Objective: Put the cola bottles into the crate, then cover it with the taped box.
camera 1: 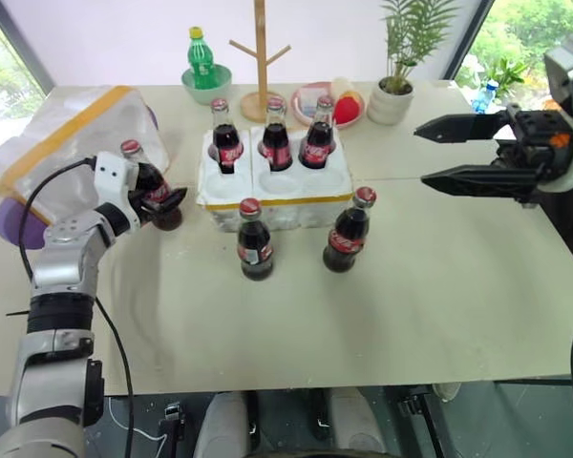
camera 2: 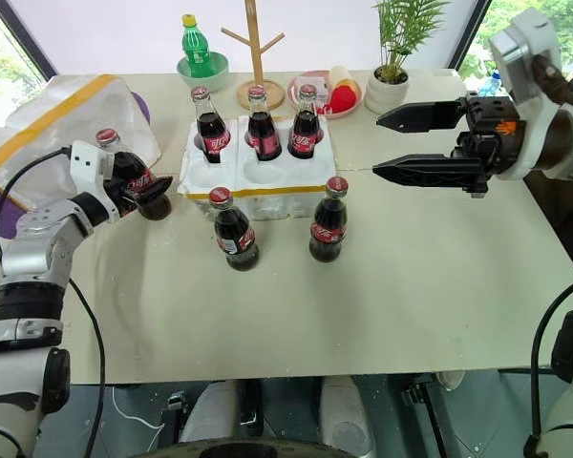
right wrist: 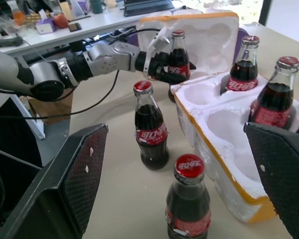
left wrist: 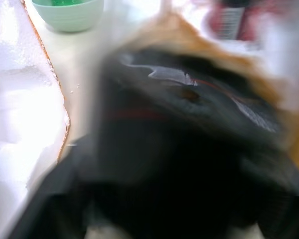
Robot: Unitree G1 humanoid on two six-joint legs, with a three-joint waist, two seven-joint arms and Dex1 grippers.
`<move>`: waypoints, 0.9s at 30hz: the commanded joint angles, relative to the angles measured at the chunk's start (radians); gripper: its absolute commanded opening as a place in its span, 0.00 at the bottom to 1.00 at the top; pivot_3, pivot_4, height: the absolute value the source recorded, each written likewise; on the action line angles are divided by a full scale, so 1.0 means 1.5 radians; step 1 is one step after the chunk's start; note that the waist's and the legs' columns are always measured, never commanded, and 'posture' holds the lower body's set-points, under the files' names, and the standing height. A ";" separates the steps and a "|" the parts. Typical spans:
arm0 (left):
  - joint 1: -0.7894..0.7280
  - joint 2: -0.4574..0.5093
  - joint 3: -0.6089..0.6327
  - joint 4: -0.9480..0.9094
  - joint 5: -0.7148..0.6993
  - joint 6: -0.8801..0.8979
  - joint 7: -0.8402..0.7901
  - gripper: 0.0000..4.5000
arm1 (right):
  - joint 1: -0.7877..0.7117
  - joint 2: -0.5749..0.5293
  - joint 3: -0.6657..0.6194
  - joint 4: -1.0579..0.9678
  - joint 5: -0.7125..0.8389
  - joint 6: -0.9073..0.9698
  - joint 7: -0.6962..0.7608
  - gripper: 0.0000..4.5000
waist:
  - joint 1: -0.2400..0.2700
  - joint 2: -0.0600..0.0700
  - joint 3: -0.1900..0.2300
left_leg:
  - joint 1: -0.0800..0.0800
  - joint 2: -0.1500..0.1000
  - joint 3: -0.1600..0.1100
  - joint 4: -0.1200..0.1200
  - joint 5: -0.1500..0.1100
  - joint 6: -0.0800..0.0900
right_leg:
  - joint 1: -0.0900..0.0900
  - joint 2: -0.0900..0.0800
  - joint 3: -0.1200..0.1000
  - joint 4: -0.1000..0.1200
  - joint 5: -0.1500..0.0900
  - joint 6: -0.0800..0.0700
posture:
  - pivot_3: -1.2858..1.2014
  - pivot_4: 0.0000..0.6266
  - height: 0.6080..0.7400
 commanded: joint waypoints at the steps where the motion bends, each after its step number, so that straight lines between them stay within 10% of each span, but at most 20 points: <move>1: 0.023 0.035 0.024 -0.062 -0.025 0.031 -0.039 0.64 | 0.000 -0.008 -0.028 -0.018 0.007 -0.014 -0.011 1.00 | 0.000 0.000 0.000 | 0.000 0.000 0.000 0.000 0.000 0.000 | 0.000 0.000 0.000 0.000 0.000 0.000 | 0.52 0.24 1.00; 14: 0.037 0.198 0.101 -0.310 -0.269 0.339 -0.190 0.64 | 0.029 -0.006 -0.016 -0.014 -0.025 -0.048 -0.035 1.00 | 0.010 -0.003 0.002 | -0.001 0.001 -0.001 0.000 0.000 -0.001 | 0.000 -0.001 0.000 0.000 0.000 0.000 | 0.52 0.24 1.00; 27: -0.371 -0.031 -0.098 0.052 -0.121 0.157 -0.255 0.64 | 0.099 -0.002 -0.076 -0.087 0.011 -0.026 -0.114 1.00 | 0.015 -0.003 0.002 | -0.001 -0.001 0.000 0.001 0.001 -0.002 | 0.001 0.001 -0.001 0.000 0.000 0.001 | 0.52 0.24 1.00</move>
